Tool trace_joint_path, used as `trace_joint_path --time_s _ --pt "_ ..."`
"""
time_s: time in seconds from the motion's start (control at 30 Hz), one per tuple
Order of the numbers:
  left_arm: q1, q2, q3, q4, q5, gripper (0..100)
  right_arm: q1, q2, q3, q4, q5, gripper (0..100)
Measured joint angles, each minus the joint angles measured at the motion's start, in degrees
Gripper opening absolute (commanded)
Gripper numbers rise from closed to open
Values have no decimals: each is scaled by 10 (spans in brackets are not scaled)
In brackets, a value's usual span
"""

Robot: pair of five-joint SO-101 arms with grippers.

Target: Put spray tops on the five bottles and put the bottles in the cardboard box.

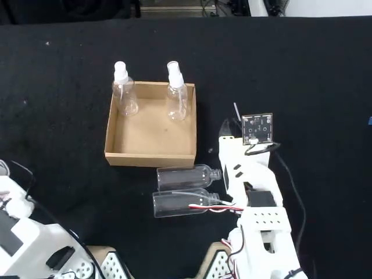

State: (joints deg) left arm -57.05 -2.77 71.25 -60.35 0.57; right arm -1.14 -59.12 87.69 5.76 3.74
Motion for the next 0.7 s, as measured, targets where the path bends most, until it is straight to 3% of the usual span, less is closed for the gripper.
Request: trace_joint_path --time_s 0.07,0.13,0.37,0.5,0.7 --pt "14 0 24 -64 0 25 0 0 0 0 0 25" --pt "29 0 26 -89 -9 51 0 0 0 0 0 25" --pt "82 -51 26 -66 -39 30 0 0 0 0 0 25" --pt "117 -167 27 55 -41 32 0 0 0 0 0 25" --pt "216 -396 27 352 -42 31 0 0 0 0 0 25"
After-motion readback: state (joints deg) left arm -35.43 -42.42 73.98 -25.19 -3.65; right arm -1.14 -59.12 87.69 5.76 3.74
